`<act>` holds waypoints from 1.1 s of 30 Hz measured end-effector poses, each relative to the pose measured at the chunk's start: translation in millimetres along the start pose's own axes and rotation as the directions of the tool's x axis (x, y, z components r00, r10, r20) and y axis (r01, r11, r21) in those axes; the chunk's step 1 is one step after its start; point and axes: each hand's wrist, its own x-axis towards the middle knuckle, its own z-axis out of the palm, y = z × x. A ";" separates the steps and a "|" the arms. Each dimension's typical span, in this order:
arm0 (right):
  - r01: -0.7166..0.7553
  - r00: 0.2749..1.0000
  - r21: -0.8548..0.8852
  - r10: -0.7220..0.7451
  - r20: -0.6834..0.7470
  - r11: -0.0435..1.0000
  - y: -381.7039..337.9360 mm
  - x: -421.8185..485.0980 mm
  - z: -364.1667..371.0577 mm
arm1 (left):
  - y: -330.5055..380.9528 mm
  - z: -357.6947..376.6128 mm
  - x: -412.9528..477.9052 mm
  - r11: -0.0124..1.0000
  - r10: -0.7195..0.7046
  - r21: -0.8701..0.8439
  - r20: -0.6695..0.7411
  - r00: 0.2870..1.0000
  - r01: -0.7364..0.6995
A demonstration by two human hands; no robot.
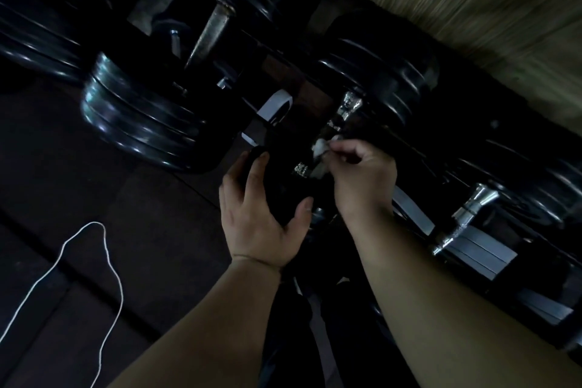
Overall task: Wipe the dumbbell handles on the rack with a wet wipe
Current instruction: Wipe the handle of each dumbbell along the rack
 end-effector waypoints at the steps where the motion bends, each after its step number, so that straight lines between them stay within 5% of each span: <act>1: 0.005 0.999 0.019 -0.004 -0.037 1.000 -2.7 3.6 0.6 | 0.0 0.0 -0.2 1.000 -0.001 0.000 0.002 1.000 0.001; 7: 0.046 0.984 0.051 -0.037 -0.176 0.998 -6.3 10.5 6.0 | -0.7 0.2 0.2 1.000 -0.002 -0.001 0.012 1.000 0.003; 14: -0.020 0.998 0.019 0.019 0.063 1.000 1.3 0.3 -8.5 | -1.3 1.7 -0.6 1.000 -0.005 -0.014 0.001 1.000 0.005; 22: 0.083 0.985 0.092 -0.068 -0.159 0.992 -15.6 26.3 -5.7 | -3.7 1.5 -0.1 1.000 0.005 -0.016 0.006 1.000 -0.005; 27: 0.079 0.996 -0.054 -0.076 0.052 0.995 -2.4 2.8 -7.3 | -2.2 0.0 -0.1 1.000 -0.007 -0.018 0.017 1.000 0.007; 33: 0.387 0.901 -0.244 -0.421 -0.108 0.889 -15.7 23.7 -2.9 | -3.9 -0.9 2.3 1.000 0.000 -0.012 0.041 0.999 0.000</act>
